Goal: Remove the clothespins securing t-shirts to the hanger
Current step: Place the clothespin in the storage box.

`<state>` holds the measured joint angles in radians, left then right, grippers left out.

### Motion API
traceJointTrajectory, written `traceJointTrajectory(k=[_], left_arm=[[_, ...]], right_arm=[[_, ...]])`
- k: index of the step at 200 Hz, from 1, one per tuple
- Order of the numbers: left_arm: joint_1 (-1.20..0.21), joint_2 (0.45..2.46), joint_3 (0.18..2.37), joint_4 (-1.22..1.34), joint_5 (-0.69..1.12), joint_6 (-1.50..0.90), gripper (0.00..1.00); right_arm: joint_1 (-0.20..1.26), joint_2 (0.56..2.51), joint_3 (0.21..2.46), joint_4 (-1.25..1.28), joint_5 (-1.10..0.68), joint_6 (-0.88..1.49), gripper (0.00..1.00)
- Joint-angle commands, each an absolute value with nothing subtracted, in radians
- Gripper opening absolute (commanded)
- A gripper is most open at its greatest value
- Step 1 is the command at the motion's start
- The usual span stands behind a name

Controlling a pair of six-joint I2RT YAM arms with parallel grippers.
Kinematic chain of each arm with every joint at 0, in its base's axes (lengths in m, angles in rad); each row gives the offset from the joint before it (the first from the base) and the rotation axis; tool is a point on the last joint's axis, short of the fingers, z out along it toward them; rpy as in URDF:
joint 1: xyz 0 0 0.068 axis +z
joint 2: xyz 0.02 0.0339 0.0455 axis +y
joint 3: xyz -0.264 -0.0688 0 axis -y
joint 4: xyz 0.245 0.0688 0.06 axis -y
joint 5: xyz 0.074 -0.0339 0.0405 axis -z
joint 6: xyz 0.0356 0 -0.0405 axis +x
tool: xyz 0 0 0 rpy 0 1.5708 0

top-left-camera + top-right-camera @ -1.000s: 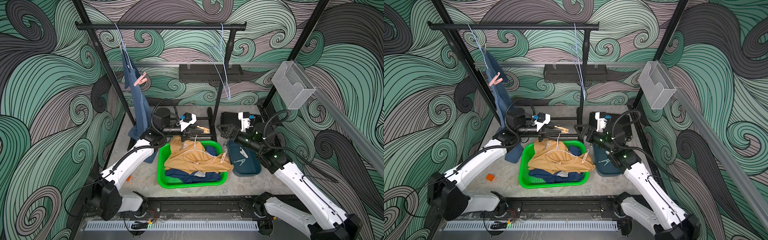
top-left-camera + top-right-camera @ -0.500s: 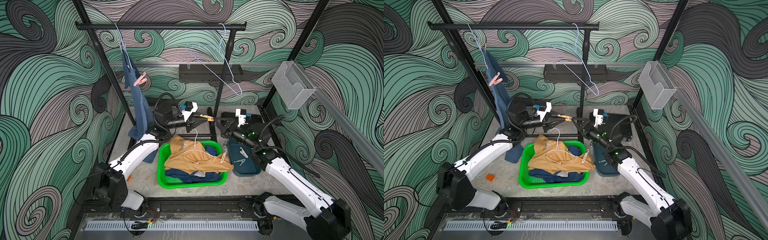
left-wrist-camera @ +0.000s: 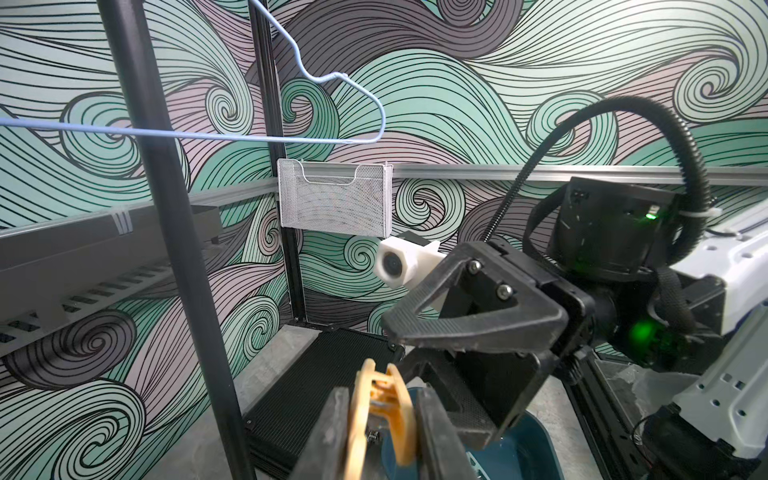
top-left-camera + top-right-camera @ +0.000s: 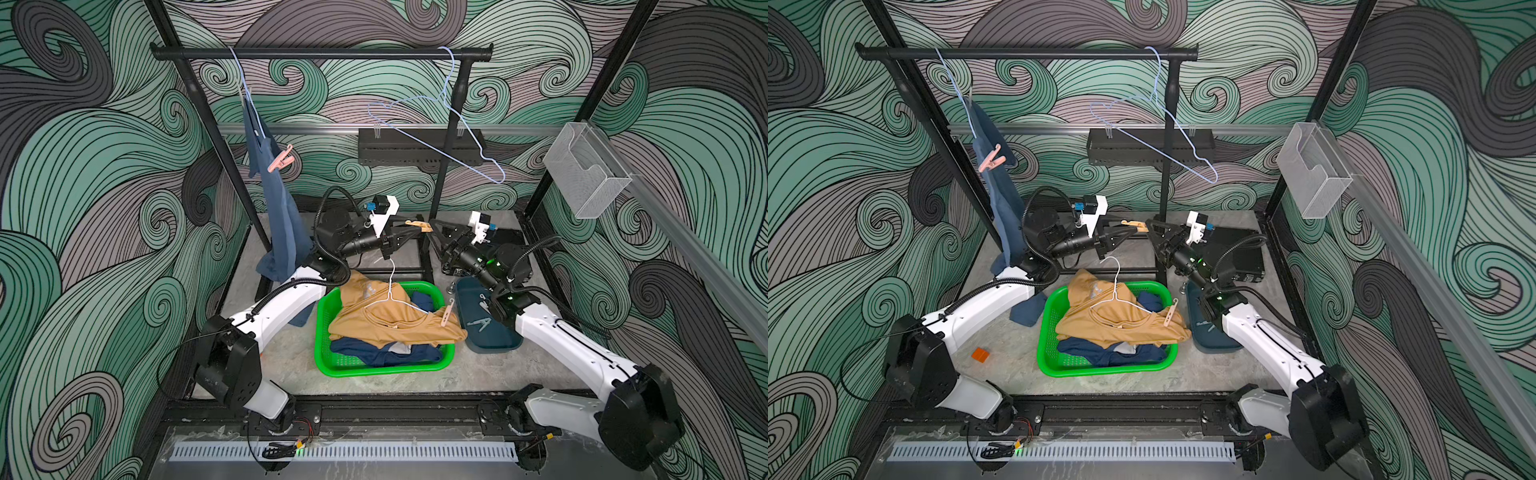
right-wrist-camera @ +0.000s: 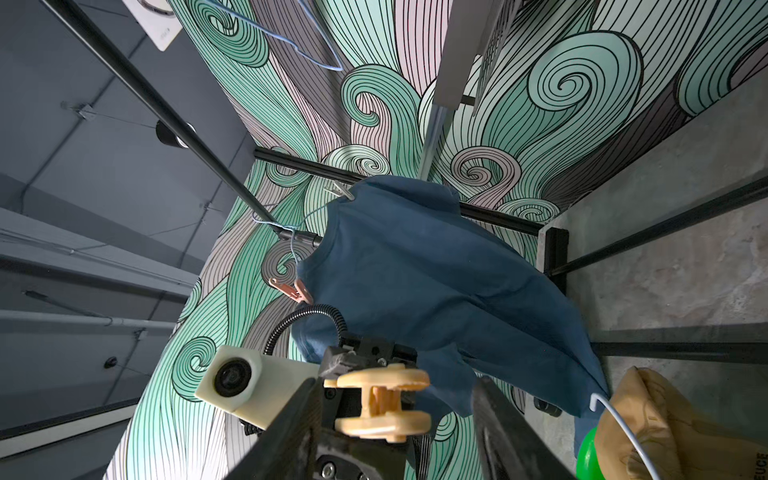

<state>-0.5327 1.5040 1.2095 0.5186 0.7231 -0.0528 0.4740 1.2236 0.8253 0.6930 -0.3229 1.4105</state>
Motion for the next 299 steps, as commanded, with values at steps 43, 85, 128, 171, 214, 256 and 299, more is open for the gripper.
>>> traceJointTrajectory(k=[43, 85, 128, 171, 214, 256, 299], left_arm=[[-0.541, 1.523, 1.207, 0.639, 0.698, -0.098, 0.26], [-0.542, 1.543, 1.212, 0.667, 0.705, -0.122, 0.27], [-0.546, 1.546, 1.207, 0.673, 0.715, -0.129, 0.26], [-0.549, 1.544, 1.201, 0.678, 0.716, -0.132, 0.27], [-0.551, 1.538, 1.189, 0.685, 0.713, -0.132, 0.28], [-0.551, 1.530, 1.174, 0.683, 0.705, -0.128, 0.39], [-0.551, 1.509, 1.169, 0.640, 0.691, -0.096, 0.73]], right_arm=[[0.487, 1.259, 0.838, 0.844, -0.280, 1.516, 0.50], [0.495, 1.278, 0.842, 0.872, -0.283, 1.532, 0.44], [0.502, 1.297, 0.854, 0.899, -0.288, 1.549, 0.36], [0.501, 1.316, 0.848, 0.923, -0.273, 1.562, 0.28], [0.503, 1.330, 0.849, 0.954, -0.270, 1.571, 0.20], [0.501, 1.319, 0.833, 0.953, -0.253, 1.569, 0.10], [0.499, 1.302, 0.810, 0.940, -0.232, 1.554, 0.07]])
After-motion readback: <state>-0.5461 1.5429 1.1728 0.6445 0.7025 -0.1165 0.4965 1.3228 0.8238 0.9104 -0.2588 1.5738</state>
